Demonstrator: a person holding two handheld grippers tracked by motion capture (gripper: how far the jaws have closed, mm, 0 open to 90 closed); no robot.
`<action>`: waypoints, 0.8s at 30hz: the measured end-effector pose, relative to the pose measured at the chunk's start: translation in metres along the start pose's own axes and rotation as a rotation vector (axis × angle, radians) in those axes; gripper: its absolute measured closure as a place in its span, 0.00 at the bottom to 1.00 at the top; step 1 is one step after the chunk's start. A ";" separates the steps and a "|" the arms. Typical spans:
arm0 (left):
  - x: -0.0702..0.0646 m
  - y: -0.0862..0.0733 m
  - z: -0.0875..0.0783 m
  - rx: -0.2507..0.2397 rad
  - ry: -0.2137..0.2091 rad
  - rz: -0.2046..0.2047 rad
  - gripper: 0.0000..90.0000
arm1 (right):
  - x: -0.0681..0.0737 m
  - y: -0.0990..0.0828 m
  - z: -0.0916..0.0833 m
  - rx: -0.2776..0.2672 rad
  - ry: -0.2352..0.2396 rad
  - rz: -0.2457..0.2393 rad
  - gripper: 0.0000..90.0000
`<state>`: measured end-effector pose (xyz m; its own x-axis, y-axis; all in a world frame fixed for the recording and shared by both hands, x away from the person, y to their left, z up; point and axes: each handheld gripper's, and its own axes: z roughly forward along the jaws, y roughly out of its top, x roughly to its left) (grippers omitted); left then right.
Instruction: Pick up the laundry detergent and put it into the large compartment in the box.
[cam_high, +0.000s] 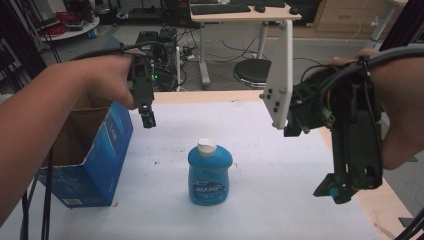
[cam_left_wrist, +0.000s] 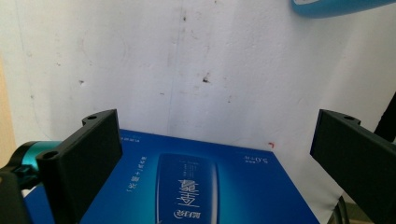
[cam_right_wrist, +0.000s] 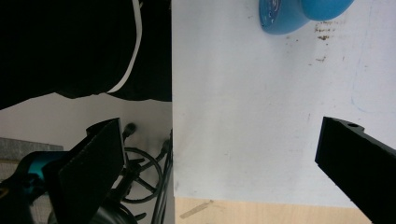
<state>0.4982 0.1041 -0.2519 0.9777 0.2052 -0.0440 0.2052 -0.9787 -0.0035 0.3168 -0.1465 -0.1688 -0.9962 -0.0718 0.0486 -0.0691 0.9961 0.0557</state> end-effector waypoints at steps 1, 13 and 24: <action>0.000 0.001 0.000 0.001 0.001 0.004 0.02 | 0.001 0.001 -0.001 -0.002 0.000 -0.001 0.01; -0.002 0.001 -0.003 0.008 0.002 0.014 0.02 | 0.002 0.001 -0.002 -0.003 -0.011 0.008 0.01; -0.008 -0.001 -0.007 0.001 0.015 0.022 0.02 | 0.008 0.005 -0.004 0.001 -0.025 0.003 0.01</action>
<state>0.4907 0.1033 -0.2447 0.9825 0.1841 -0.0286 0.1841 -0.9829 -0.0034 0.3085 -0.1423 -0.1641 -0.9975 -0.0670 0.0235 -0.0657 0.9964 0.0542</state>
